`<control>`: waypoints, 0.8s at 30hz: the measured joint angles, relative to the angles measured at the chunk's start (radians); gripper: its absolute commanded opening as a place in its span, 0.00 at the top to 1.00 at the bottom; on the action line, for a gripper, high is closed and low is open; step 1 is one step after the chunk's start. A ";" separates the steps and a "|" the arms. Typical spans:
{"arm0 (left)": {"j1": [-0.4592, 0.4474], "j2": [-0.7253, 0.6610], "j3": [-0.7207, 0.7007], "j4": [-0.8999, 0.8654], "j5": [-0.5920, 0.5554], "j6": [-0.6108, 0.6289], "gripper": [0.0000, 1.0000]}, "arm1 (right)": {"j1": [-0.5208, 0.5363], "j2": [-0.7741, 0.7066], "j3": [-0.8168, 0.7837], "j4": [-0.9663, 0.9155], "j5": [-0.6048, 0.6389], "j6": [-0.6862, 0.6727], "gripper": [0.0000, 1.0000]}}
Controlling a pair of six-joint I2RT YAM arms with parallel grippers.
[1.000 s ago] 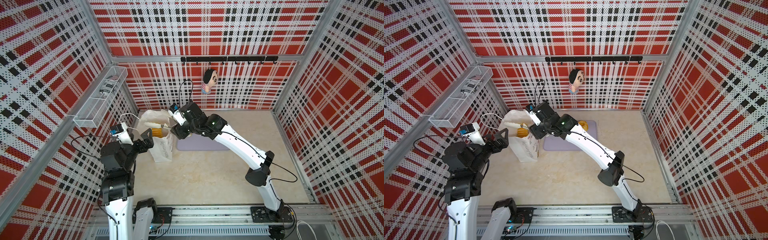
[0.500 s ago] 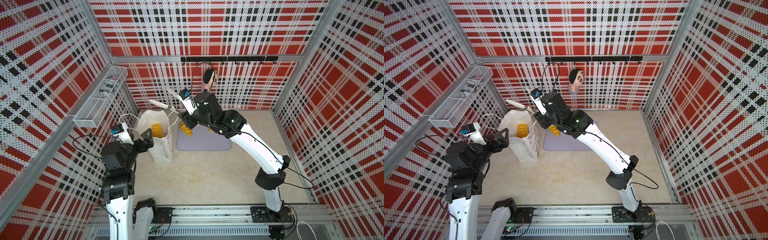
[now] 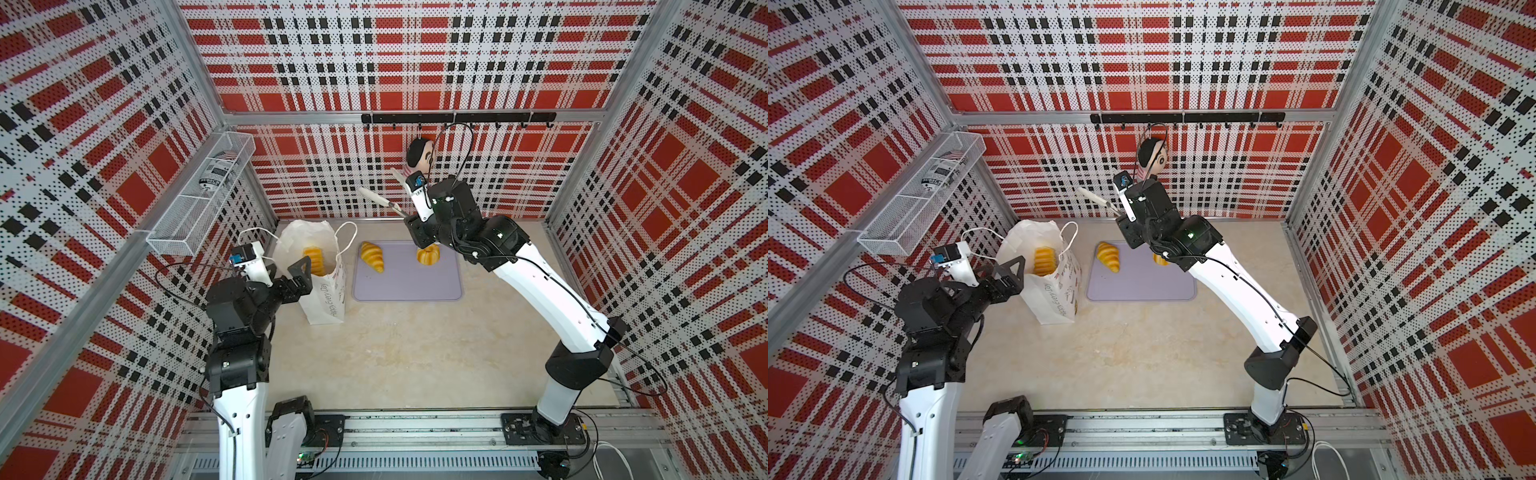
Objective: Pack bread into a paper bag
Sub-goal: Place the fake bread in the paper bag, then pick up the fake bread from the plate.
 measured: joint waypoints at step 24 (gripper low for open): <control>-0.057 -0.223 -0.086 0.066 0.134 0.216 0.02 | -0.128 0.218 -0.415 0.245 -0.296 0.085 0.47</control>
